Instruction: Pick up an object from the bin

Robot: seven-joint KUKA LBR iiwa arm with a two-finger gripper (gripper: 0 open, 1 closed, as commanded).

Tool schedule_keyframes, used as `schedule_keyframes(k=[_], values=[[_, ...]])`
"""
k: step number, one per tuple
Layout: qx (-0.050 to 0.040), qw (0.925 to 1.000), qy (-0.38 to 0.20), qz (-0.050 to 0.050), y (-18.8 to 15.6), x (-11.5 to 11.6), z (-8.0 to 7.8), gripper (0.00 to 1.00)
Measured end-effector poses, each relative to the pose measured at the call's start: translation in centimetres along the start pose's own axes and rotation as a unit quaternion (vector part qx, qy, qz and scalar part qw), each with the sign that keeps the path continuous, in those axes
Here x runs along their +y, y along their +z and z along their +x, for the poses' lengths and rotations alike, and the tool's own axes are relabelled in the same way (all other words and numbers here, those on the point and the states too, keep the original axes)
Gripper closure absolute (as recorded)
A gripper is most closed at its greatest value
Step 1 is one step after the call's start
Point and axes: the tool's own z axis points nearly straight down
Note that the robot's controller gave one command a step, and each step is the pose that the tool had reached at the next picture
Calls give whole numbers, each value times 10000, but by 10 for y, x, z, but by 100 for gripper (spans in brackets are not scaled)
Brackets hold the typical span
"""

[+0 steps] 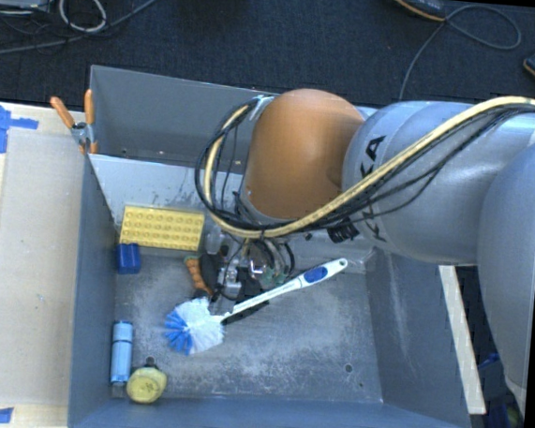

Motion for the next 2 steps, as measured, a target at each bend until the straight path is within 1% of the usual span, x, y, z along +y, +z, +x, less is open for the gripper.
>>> schedule_keyframes(k=[1, 2], values=[[-38, 10000, 20, -6, -4, -1, -2, 0], [-42, 9984, -562, -5, 55, -31, 5, 0]])
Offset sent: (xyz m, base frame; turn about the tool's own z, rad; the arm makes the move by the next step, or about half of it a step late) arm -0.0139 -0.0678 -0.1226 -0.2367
